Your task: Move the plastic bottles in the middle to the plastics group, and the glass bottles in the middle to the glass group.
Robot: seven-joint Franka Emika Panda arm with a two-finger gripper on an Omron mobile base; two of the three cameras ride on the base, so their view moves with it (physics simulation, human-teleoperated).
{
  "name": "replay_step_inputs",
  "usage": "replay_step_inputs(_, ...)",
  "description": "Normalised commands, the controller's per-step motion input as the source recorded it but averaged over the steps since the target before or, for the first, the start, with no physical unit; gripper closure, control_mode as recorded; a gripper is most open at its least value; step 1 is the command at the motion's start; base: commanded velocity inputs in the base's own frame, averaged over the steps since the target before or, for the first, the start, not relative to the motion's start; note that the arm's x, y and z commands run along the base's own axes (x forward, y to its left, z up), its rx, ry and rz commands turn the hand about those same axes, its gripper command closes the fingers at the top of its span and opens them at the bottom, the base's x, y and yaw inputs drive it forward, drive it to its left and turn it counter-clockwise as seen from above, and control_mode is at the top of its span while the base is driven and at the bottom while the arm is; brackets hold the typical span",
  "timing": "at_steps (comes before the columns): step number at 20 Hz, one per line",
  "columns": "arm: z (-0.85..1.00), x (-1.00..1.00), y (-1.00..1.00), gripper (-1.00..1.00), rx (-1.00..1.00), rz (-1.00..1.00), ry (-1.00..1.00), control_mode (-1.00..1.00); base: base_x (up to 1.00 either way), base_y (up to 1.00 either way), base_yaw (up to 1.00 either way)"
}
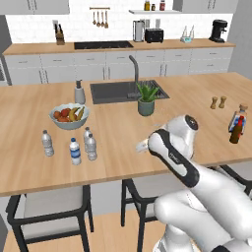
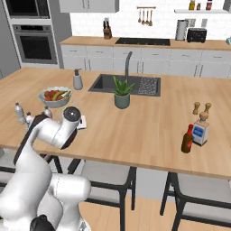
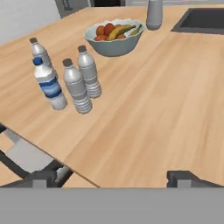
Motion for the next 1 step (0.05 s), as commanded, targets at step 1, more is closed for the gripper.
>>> replay_step_inputs(1, 0.38, 0.0, -0.22, -1.0, 0.17, 0.0, -0.03, -1.0, 0.0, 0.0, 0.0)
